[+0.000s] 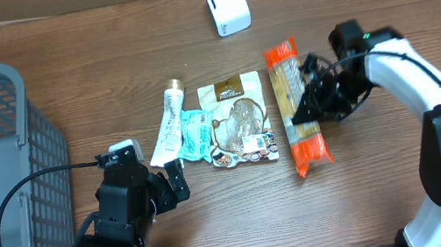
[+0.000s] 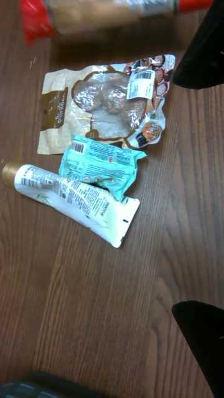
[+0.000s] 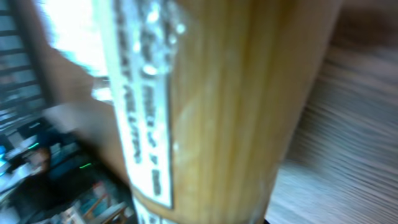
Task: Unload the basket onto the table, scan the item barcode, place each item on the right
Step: 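Lift the spaghetti pack and hold its end up to the white scanner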
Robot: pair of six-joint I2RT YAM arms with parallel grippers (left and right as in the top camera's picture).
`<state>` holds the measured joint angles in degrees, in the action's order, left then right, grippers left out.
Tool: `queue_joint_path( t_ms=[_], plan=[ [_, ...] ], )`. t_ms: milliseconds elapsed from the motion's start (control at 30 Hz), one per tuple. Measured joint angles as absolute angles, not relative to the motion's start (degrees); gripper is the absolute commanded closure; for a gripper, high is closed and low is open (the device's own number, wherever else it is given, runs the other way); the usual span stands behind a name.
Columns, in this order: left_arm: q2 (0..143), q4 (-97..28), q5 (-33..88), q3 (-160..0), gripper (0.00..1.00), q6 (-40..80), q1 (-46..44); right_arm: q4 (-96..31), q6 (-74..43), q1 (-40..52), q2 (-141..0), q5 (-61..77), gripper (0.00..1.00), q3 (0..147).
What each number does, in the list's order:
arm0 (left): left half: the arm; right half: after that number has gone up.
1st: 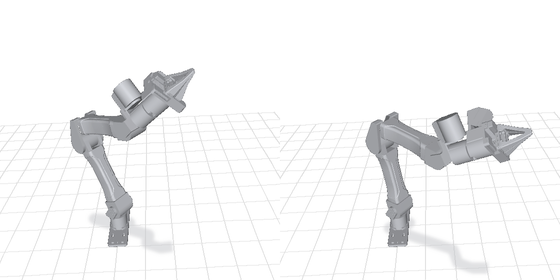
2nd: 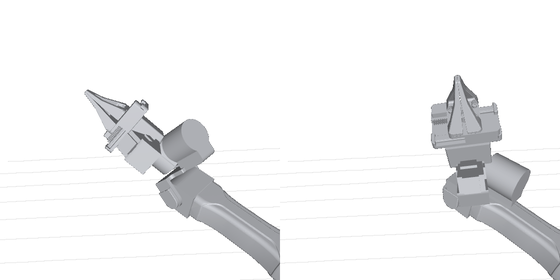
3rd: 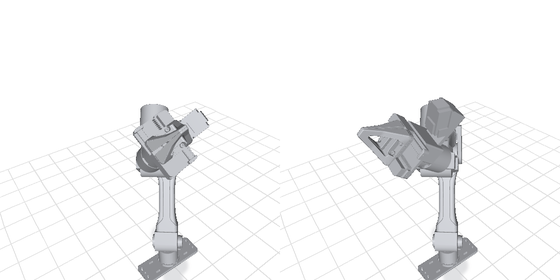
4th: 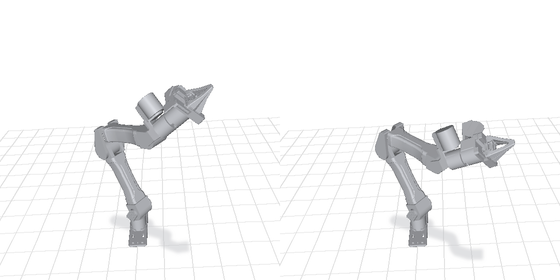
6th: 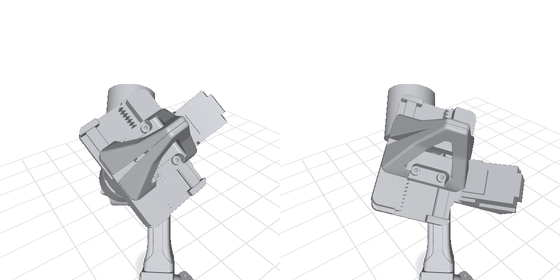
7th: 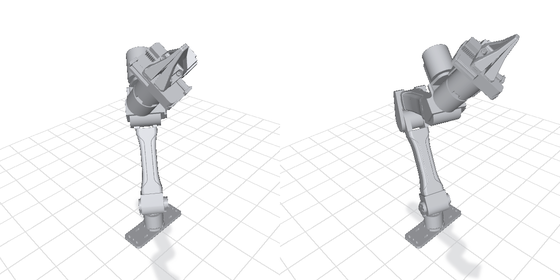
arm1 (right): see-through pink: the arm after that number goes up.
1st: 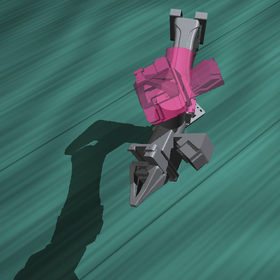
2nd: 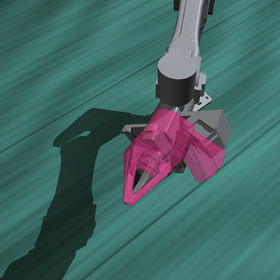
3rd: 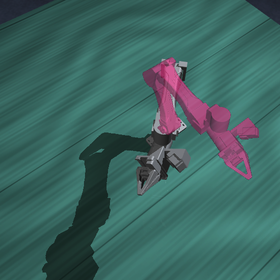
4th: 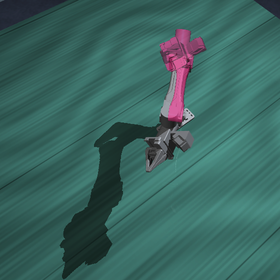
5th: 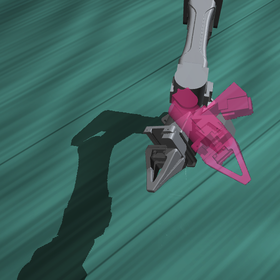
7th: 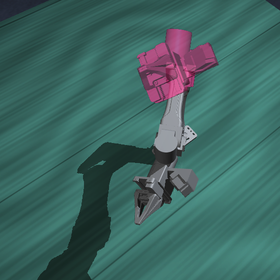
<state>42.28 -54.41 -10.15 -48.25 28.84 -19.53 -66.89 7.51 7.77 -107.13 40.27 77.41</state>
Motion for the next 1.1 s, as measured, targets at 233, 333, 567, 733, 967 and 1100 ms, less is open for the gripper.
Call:
queue_joint_path(
  t_ms=[233, 333, 567, 733, 967, 1100],
  plan=[
    [42.3, -54.4, -10.2, -48.2, 0.00, 28.8, -19.5, -76.6, 14.8, 6.9, -107.1, 56.4, 0.96, 86.8],
    [42.3, -54.4, -10.1, -48.2, 0.00, 28.8, -19.5, -78.0, 16.4, 7.0, -107.1, 61.1, 0.96, 89.3],
    [42.3, -54.4, -10.1, -48.2, 0.00, 28.8, -19.5, -80.0, 17.5, 7.0, -107.1, 64.4, 0.96, 93.3],
    [42.3, -54.4, -10.1, -48.2, 0.00, 28.8, -19.5, -80.8, 16.2, 7.2, -107.2, 60.7, 0.96, 97.2],
    [42.3, -54.4, -10.2, -48.2, 0.00, 28.8, -19.5, -74.5, 3.8, 11.9, -107.4, 37.5, 0.97, 112.9],
    [42.3, -54.4, -10.2, -48.2, 0.00, 28.8, -19.5, -65.4, -0.5, 18.5, -107.4, 18.2, 0.96, 117.4]
  ],
)
